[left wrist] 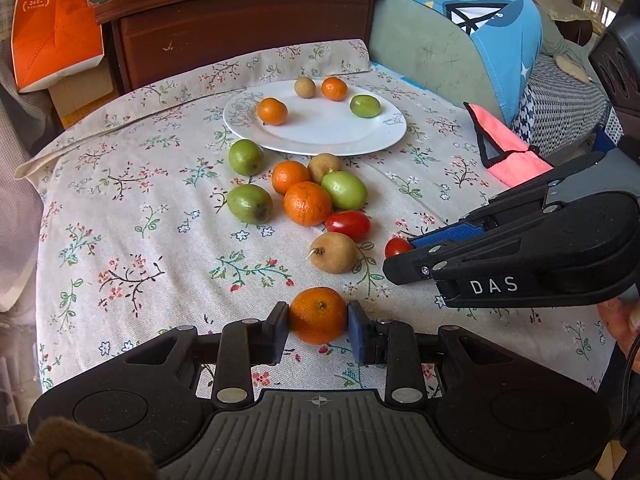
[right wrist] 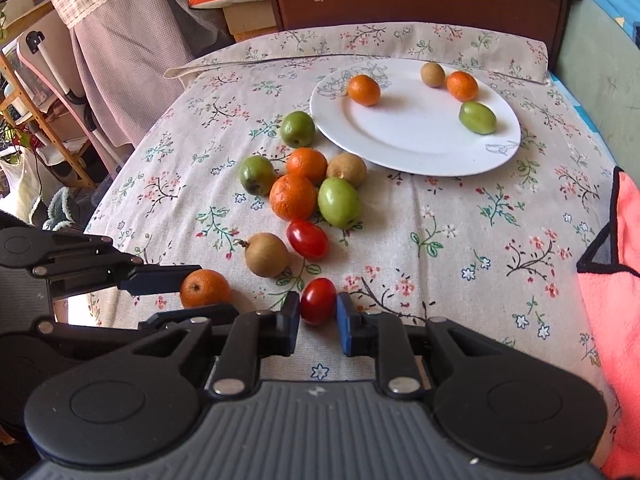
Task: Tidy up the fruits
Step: 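Grasp the tangerine with the left tool while the right tool grasps the cherry tomato, then carry the tangerine and cherry tomato onto the white plate and open both tools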
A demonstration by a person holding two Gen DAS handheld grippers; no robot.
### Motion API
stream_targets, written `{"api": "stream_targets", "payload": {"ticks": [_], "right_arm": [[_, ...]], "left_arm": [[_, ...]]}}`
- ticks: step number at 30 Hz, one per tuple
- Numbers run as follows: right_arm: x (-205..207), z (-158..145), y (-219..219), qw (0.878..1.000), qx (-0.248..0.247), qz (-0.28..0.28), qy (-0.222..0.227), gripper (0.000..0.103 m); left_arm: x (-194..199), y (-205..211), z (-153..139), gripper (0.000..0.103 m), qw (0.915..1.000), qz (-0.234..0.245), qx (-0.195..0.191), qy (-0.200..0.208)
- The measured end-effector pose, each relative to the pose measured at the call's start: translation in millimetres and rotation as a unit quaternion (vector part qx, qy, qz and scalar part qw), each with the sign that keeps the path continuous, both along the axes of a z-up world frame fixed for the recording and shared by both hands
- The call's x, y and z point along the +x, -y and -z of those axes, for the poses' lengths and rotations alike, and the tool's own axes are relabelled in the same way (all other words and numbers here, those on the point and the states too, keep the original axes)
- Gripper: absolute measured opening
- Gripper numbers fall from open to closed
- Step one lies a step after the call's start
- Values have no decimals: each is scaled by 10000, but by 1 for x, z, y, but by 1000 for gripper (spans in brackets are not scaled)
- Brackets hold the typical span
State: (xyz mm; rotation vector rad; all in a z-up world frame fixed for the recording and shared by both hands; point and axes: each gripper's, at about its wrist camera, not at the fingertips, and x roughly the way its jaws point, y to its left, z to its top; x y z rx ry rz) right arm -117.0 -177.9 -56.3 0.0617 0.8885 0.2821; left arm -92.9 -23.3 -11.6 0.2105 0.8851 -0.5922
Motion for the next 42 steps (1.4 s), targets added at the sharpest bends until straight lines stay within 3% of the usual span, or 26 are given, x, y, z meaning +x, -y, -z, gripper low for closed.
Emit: {"api": "stream_targets", "payload": {"ticks": [14,24,42], "right_arm": [[-6,-33,0,9977,-145,-306,592,20],[7,-50,12,9959,-146,-224,860,20],[58,-56,57,9956,-46,307,885,20]], "left_arm": [[25,-8,-30,28,9985,-281,-202,414],[56,0,-46,28,9977,-100,-302,600],[112,41,-43,28,9974,133,-483,523]]}}
